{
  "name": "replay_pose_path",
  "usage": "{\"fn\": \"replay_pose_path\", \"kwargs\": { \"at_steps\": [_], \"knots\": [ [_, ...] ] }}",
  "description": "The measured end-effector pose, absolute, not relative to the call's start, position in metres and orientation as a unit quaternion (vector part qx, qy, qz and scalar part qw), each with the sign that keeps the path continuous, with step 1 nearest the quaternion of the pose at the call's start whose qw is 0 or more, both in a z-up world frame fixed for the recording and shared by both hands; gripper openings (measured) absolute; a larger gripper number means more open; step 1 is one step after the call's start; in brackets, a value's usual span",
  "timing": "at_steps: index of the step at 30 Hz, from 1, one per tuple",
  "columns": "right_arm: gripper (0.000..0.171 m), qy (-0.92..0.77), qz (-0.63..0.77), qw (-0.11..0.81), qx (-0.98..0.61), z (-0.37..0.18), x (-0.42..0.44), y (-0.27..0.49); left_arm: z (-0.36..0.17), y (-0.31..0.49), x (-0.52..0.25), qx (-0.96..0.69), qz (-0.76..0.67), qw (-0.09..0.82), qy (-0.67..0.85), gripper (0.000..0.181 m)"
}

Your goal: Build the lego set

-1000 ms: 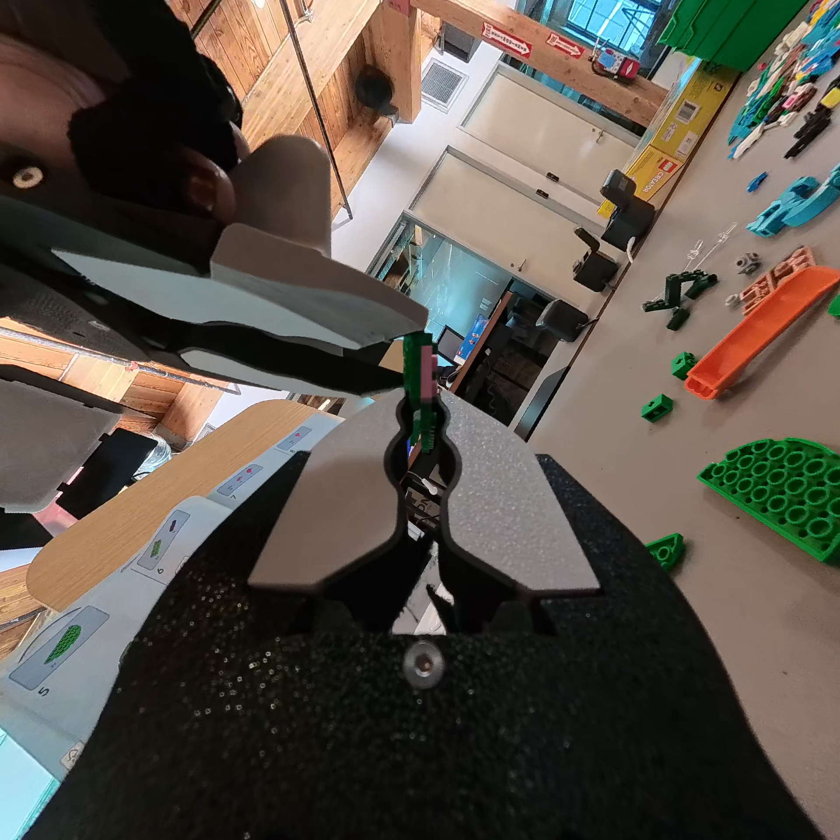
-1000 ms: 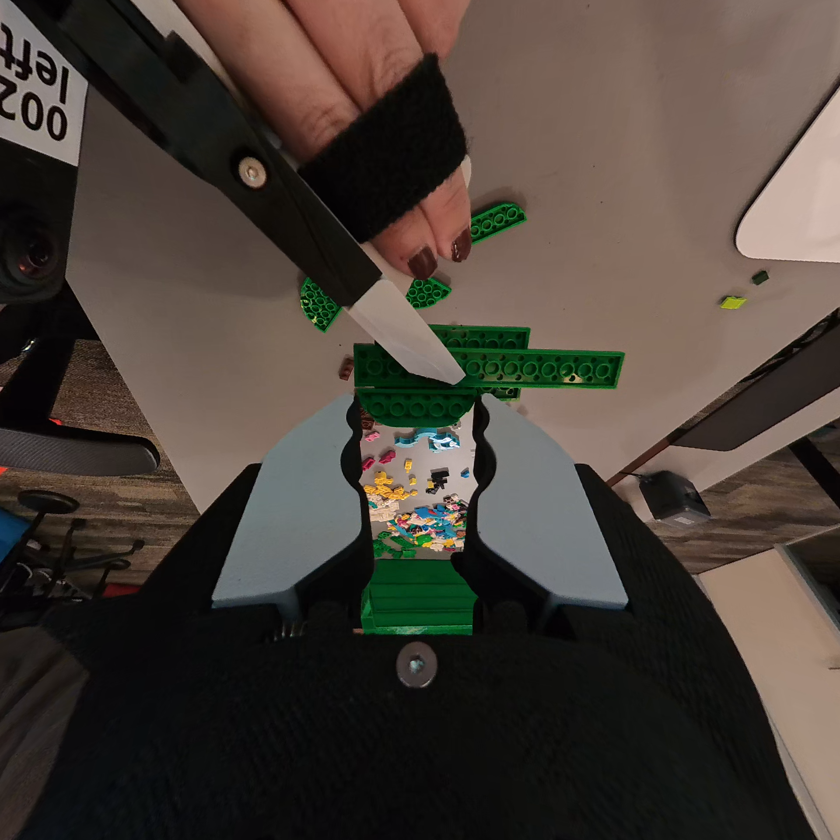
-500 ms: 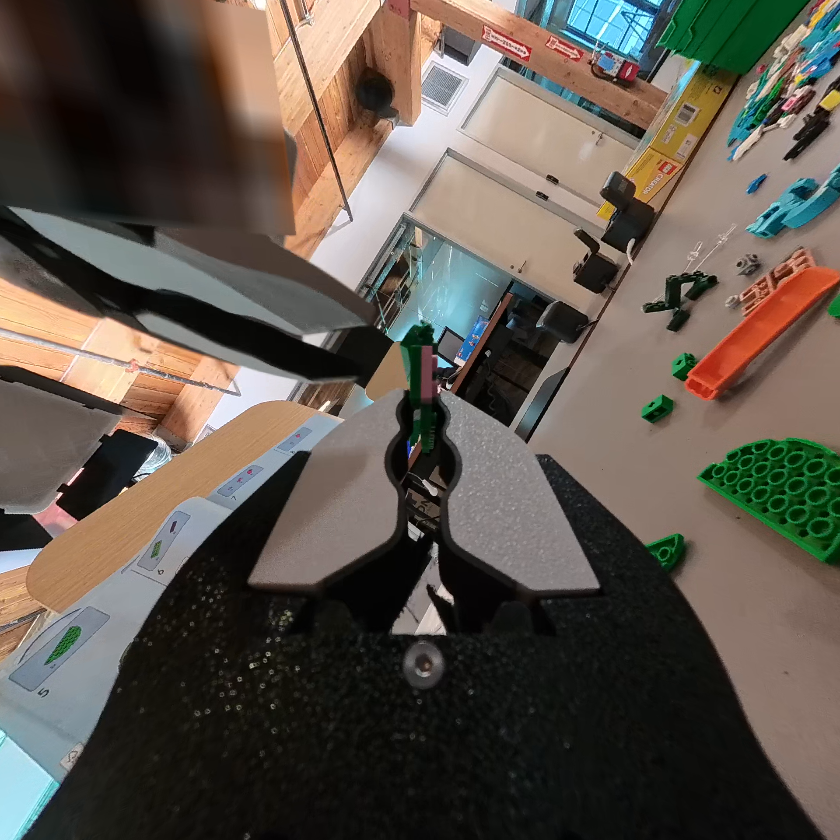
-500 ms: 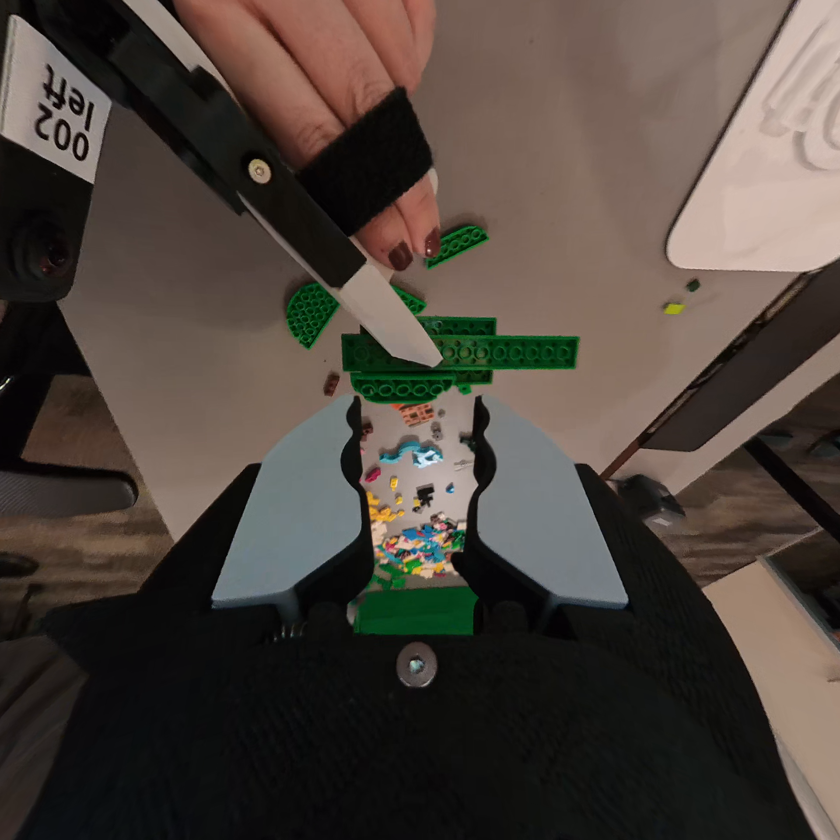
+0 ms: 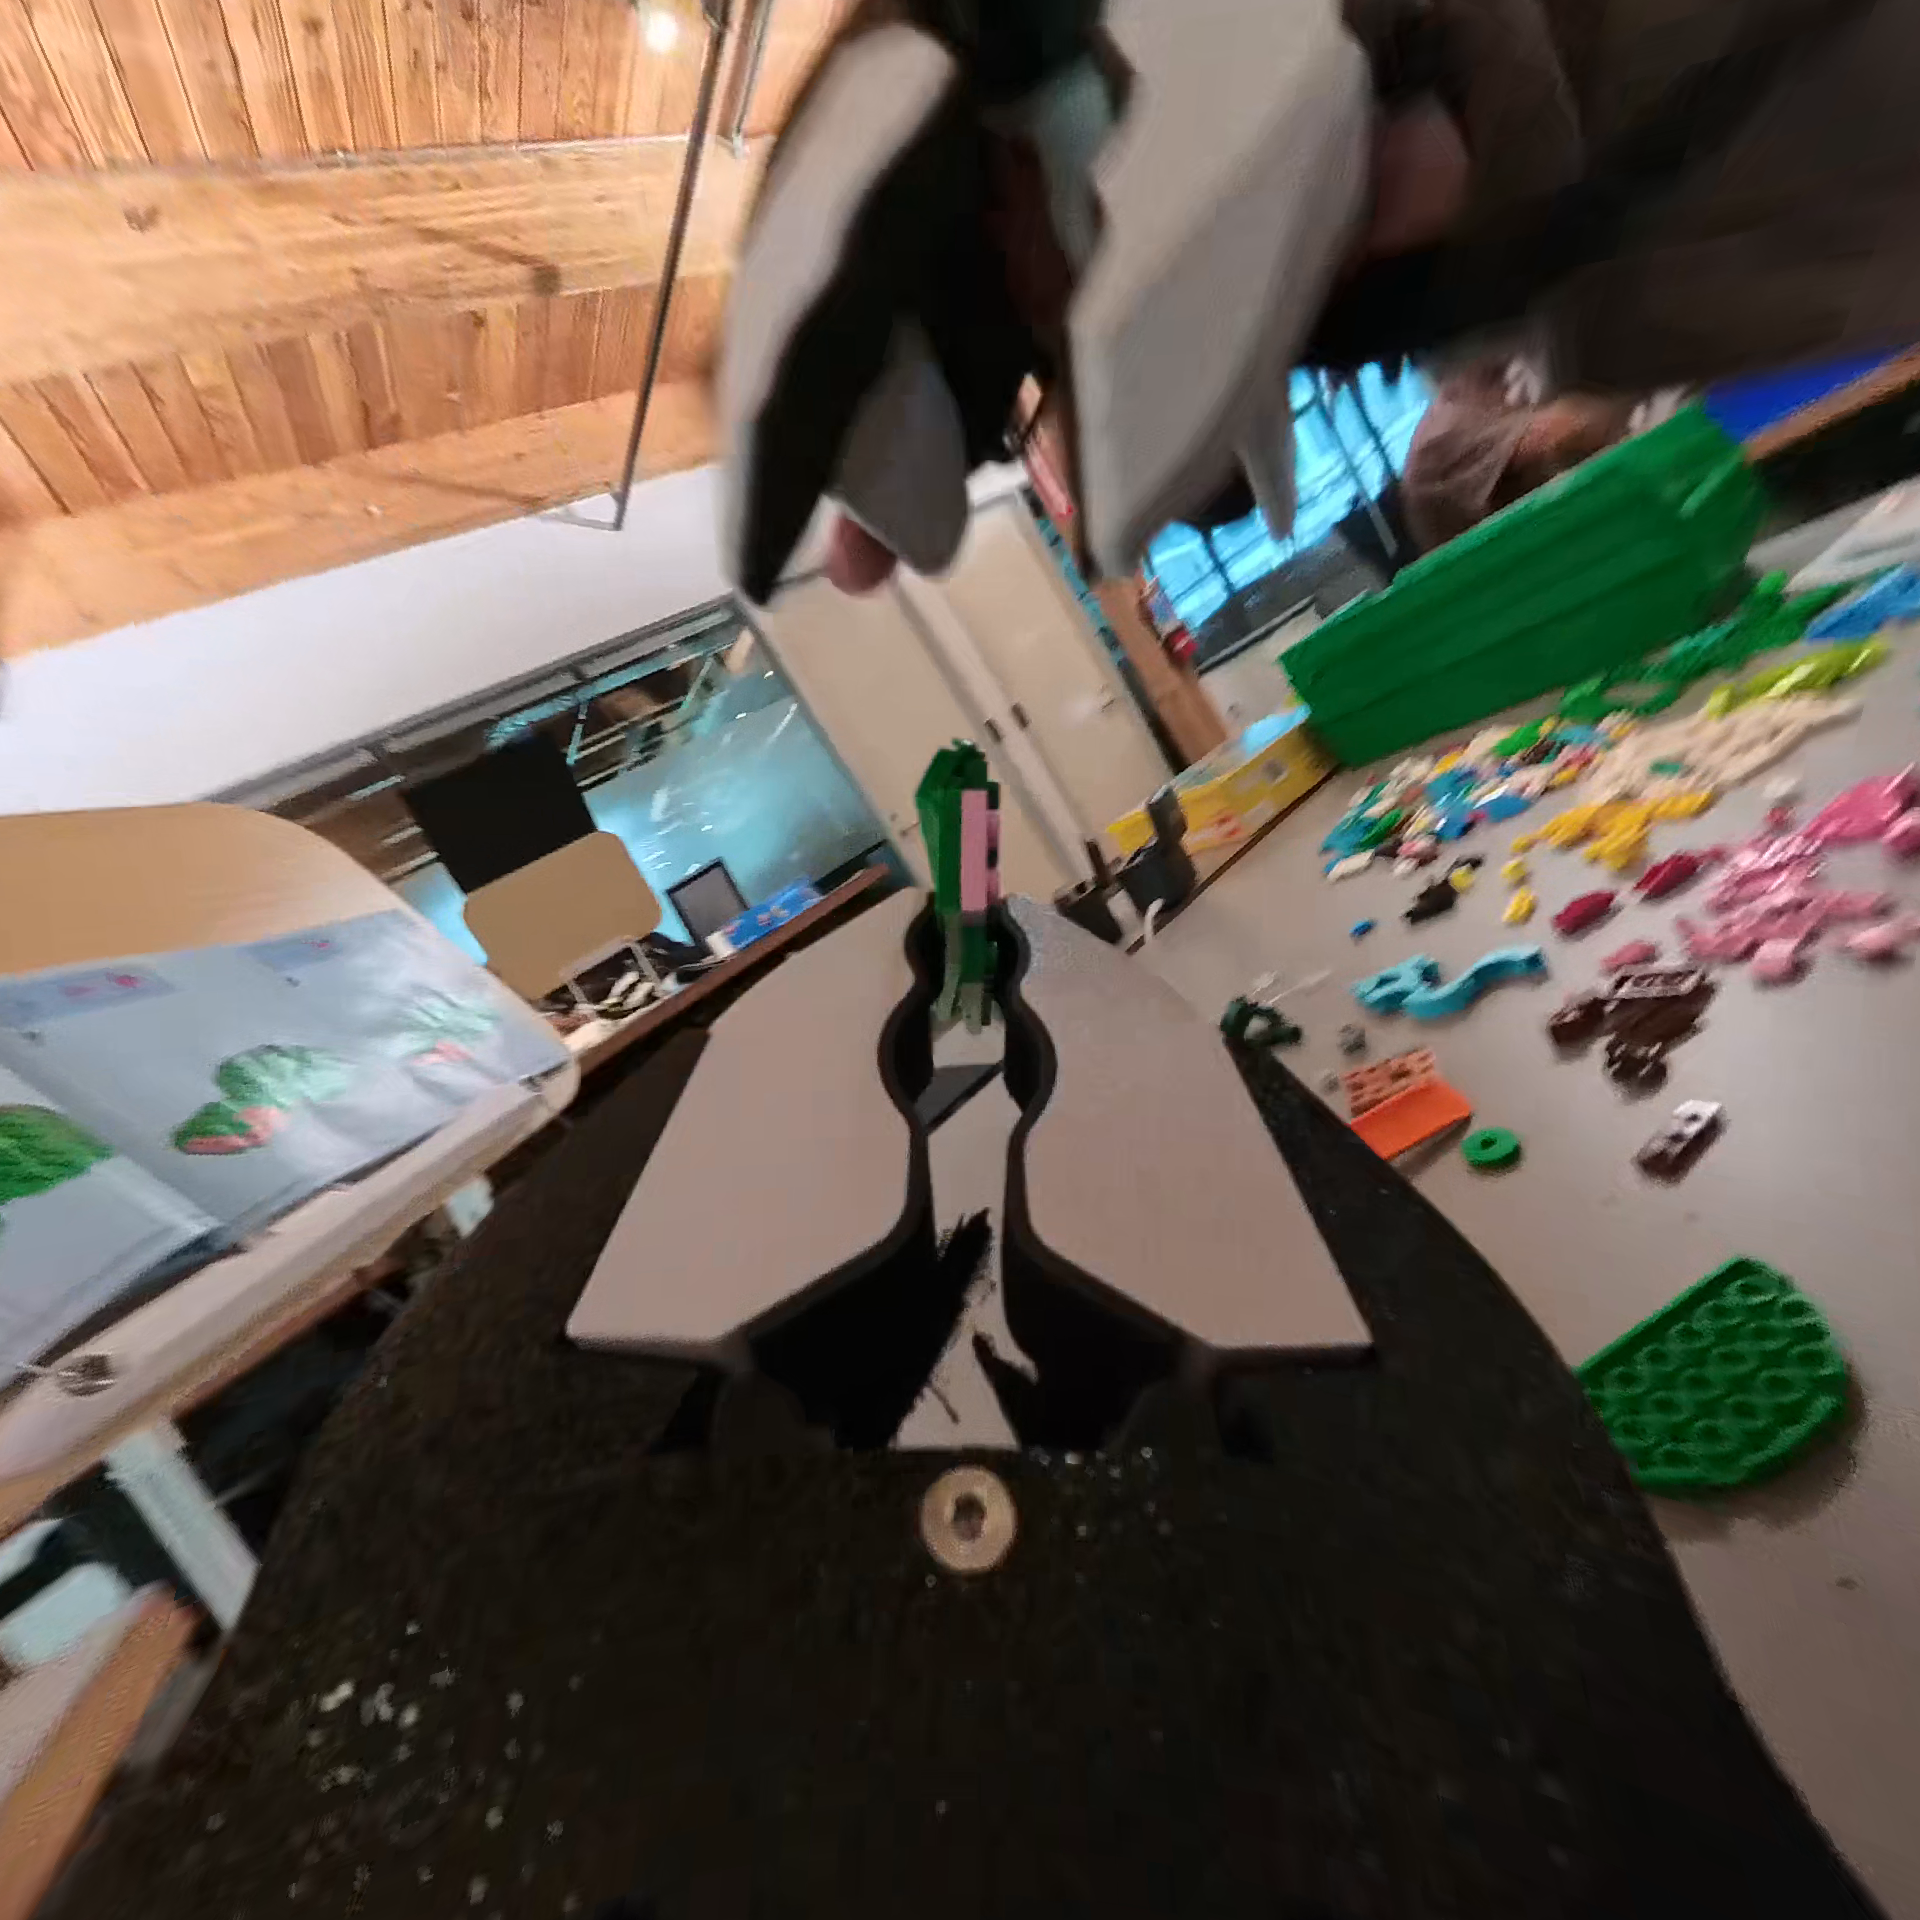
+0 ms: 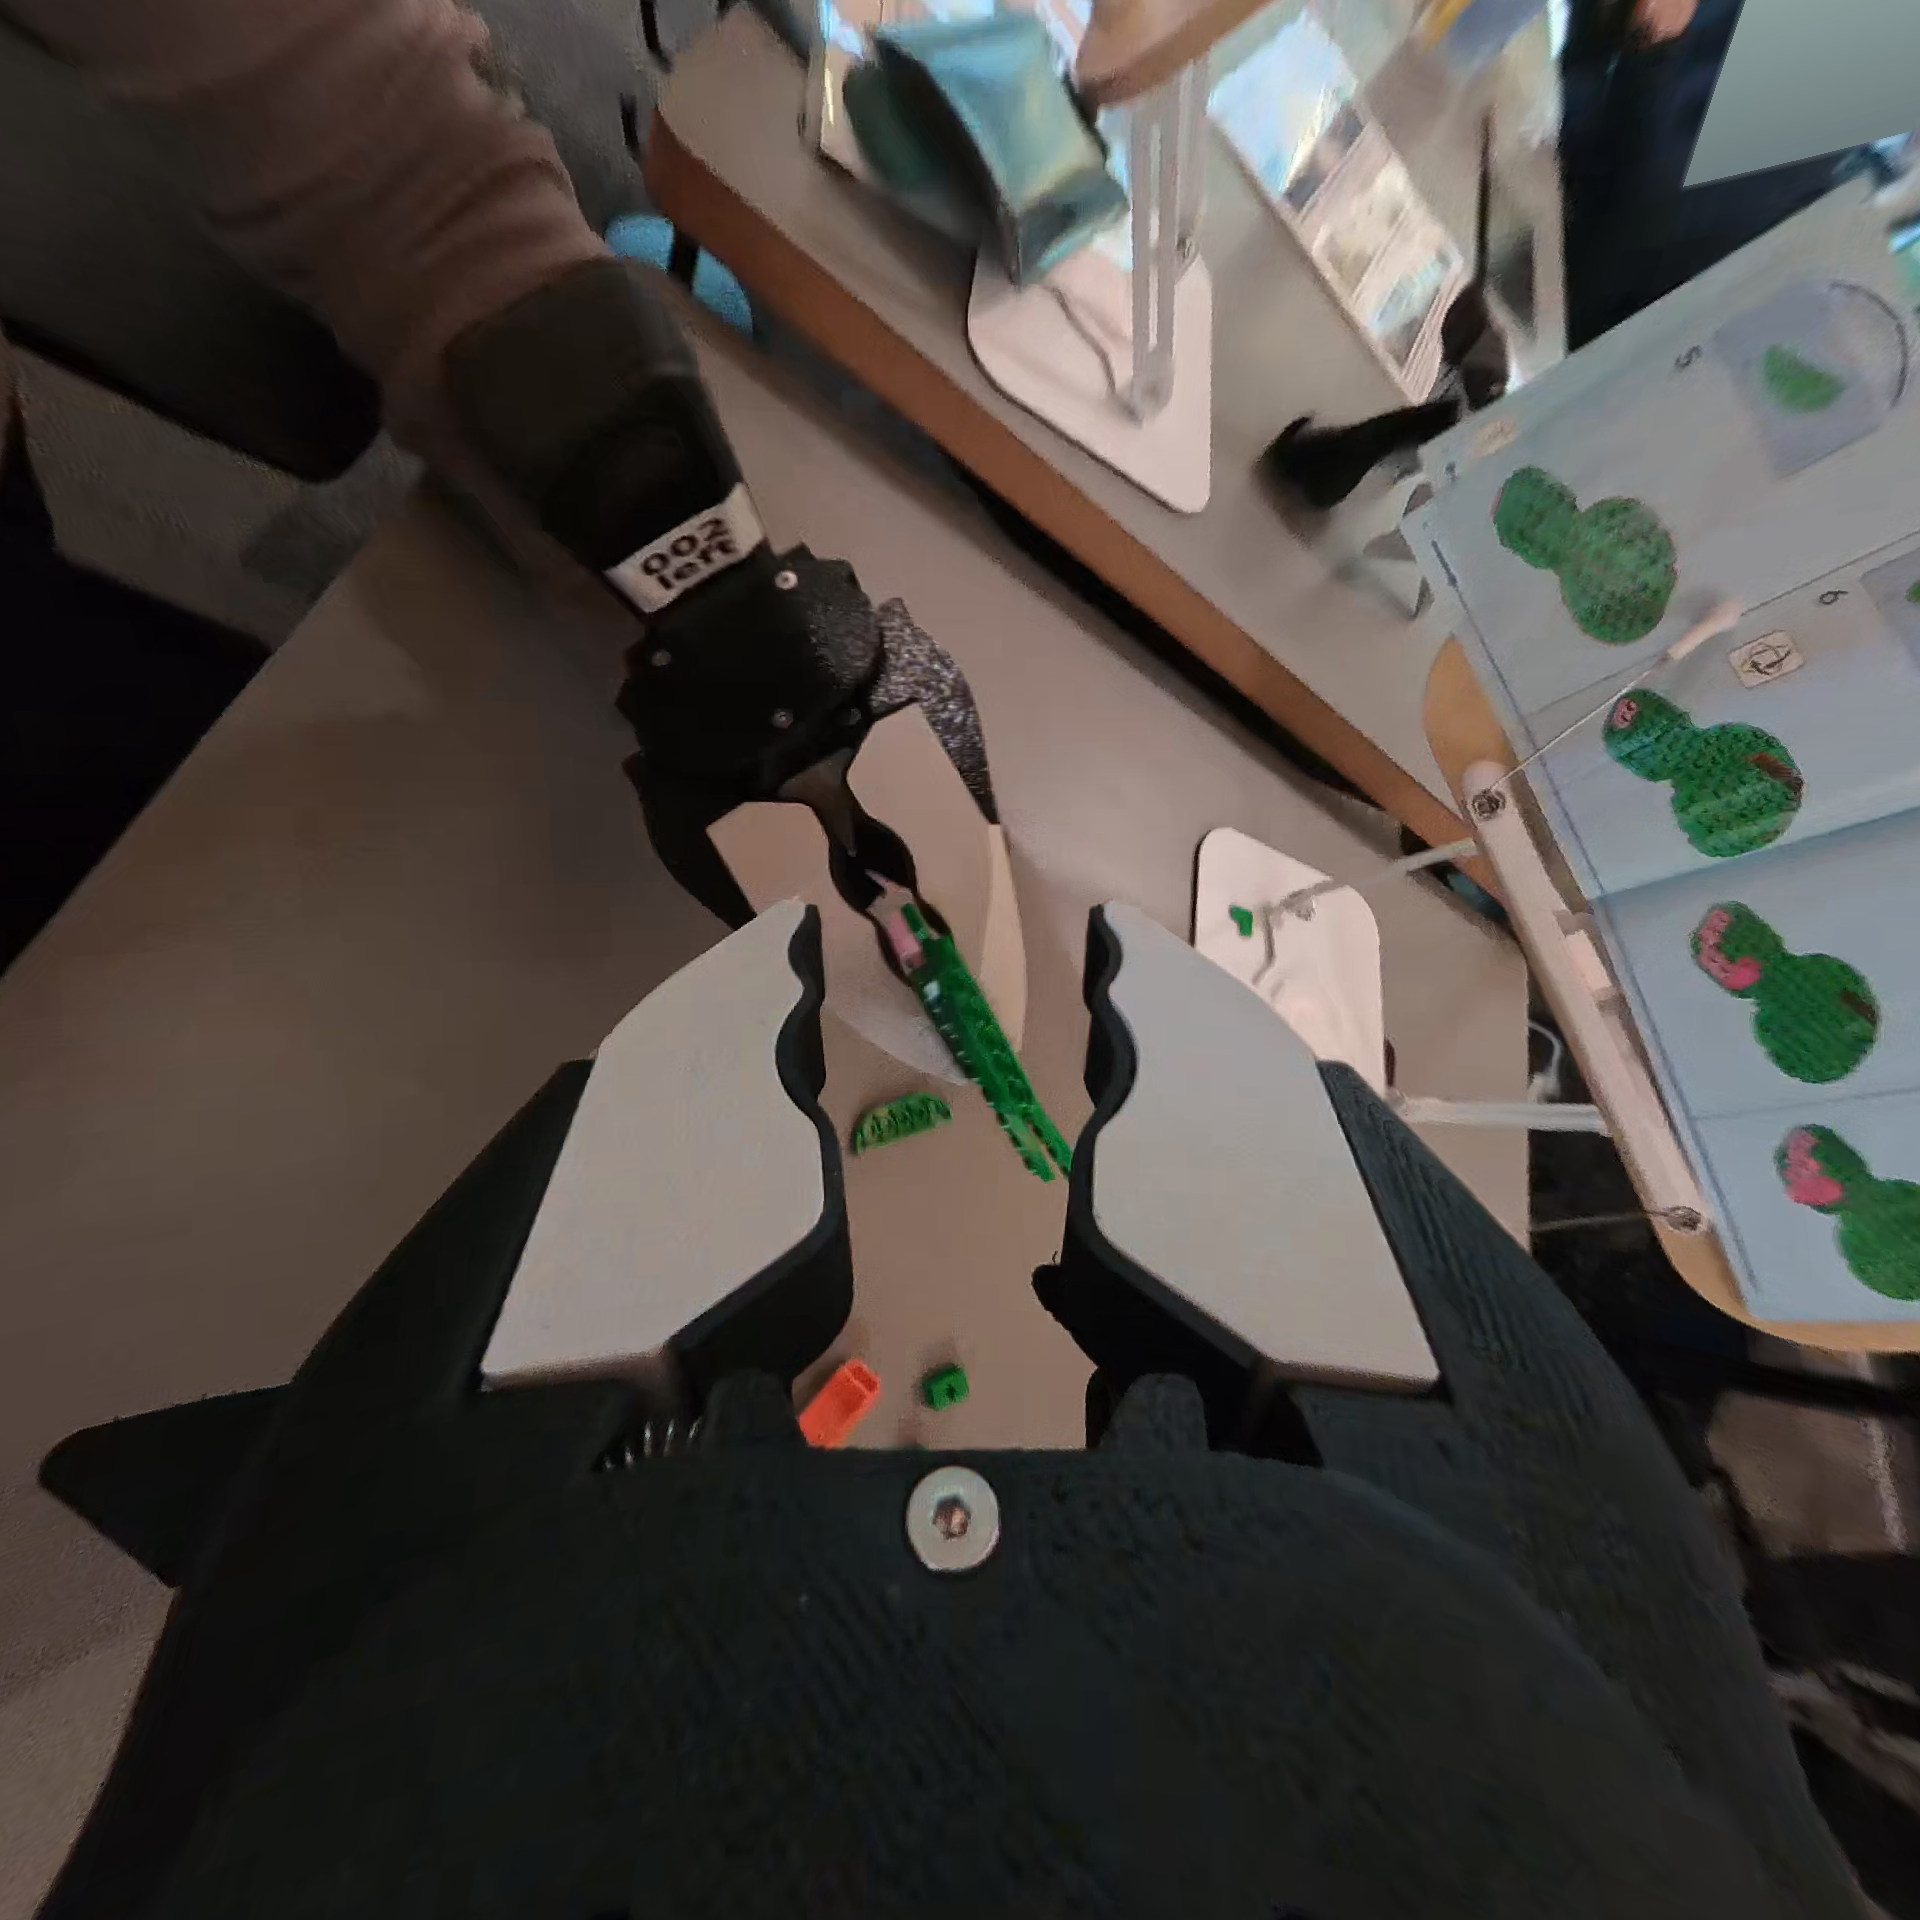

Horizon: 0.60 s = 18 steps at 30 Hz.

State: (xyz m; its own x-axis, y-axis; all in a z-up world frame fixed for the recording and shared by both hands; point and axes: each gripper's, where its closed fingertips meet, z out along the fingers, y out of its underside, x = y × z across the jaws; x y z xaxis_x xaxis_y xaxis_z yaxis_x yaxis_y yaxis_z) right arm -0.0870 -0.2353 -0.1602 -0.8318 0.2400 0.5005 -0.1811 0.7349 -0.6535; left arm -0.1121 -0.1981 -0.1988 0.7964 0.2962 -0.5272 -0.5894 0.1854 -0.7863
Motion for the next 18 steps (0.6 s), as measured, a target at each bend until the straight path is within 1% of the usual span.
{"fn": "replay_pose_path", "kwargs": {
  "at_steps": [1,4,7,9,11,18],
  "knots": [
    [0.047,-0.876,0.385,0.289,-0.021,-0.162,-0.086,-0.236,-0.196,-0.2,-0.111,-0.566,0.273,0.768,0.124,0.008],
    [0.045,-0.853,0.425,0.302,-0.017,-0.168,-0.087,-0.24,-0.187,-0.204,-0.104,-0.555,0.23,0.791,0.12,0.008],
    [0.034,-0.832,0.469,0.297,-0.007,-0.169,-0.087,-0.246,-0.183,-0.207,-0.098,-0.545,0.199,0.804,0.126,0.008],
    [0.023,-0.821,0.493,0.29,-0.004,-0.169,-0.088,-0.248,-0.182,-0.208,-0.094,-0.543,0.19,0.807,0.133,0.008],
    [0.016,-0.814,0.503,0.29,-0.001,-0.17,-0.089,-0.247,-0.181,-0.208,-0.092,-0.542,0.179,0.81,0.135,0.008],
    [0.013,-0.812,0.515,0.275,-0.004,-0.174,-0.087,-0.248,-0.185,-0.207,-0.09,-0.546,0.158,0.809,0.15,0.008]
  ]
}}
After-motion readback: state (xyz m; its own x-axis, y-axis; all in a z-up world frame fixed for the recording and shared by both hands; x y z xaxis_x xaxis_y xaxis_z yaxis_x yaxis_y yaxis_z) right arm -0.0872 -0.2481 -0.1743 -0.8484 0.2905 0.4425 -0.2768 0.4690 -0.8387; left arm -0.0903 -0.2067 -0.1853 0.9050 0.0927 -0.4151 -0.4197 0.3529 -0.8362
